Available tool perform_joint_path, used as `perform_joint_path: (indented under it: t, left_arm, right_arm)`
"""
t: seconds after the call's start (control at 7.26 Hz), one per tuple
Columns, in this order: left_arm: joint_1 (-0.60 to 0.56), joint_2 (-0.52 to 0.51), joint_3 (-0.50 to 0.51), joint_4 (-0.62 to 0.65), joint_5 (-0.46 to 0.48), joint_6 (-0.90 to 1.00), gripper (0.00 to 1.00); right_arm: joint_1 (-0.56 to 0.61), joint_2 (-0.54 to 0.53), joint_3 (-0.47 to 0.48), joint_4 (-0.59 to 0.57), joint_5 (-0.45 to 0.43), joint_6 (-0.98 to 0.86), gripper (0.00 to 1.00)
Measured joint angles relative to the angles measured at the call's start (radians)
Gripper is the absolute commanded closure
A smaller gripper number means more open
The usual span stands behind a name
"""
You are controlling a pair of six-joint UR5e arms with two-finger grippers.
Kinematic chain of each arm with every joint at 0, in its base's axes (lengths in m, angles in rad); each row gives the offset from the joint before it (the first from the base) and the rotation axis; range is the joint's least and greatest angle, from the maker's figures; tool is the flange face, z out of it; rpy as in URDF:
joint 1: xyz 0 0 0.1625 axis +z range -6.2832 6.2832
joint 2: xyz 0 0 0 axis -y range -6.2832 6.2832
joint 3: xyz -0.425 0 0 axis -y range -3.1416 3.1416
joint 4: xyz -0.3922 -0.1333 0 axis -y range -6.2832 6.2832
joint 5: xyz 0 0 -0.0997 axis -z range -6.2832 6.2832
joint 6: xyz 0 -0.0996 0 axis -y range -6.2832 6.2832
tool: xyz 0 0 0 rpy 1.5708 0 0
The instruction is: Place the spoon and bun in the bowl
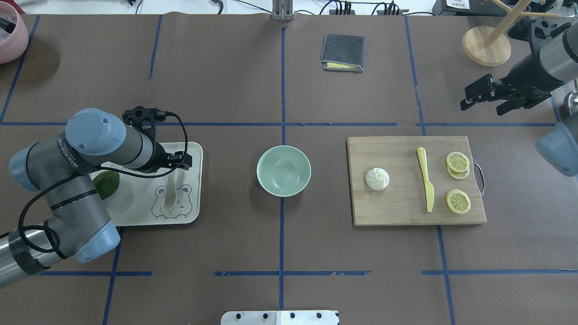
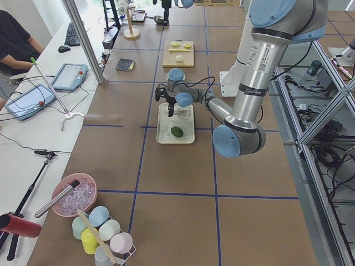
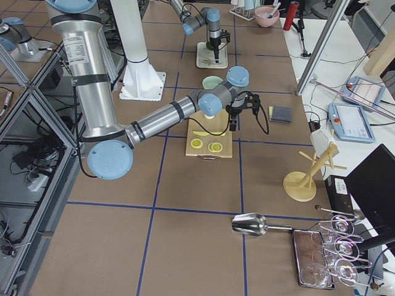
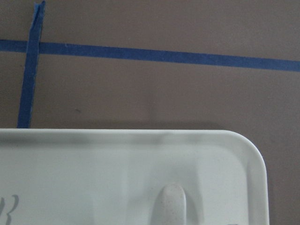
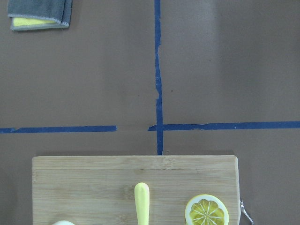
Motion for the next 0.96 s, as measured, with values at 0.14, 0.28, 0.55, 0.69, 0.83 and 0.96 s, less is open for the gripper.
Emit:
perform_joint_path:
  t: [0.14, 0.28, 0.55, 0.69, 0.83, 0.96]
  left_arm:
    - [0.005, 0.001, 0.000, 0.000, 0.001, 0.000, 0.21]
    - [0.008, 0.002, 0.000, 0.000, 0.001, 0.000, 0.27]
    - [0.011, 0.005, -0.002, 0.000, 0.001, -0.002, 0.51]
    - [0.011, 0.006, -0.006, 0.000, 0.002, -0.003, 0.67]
    - [0.012, 0.007, -0.011, 0.000, 0.003, -0.003, 0.82]
    - [0.012, 0.008, -0.014, 0.000, 0.003, -0.003, 0.84]
  right_arm:
    - [-0.003, 0.003, 0.001, 0.000, -0.001, 0.006, 0.00]
    - [-0.005, 0.004, 0.001, 0.000, -0.002, 0.009, 0.00]
    - [-0.007, 0.006, 0.001, 0.000, -0.002, 0.012, 0.00]
    - [-0.009, 0.007, 0.001, 0.001, -0.002, 0.012, 0.00]
    - [-0.010, 0.008, 0.001, 0.001, -0.002, 0.012, 0.00]
    - [-0.010, 0.009, 0.001, 0.001, -0.001, 0.013, 0.00]
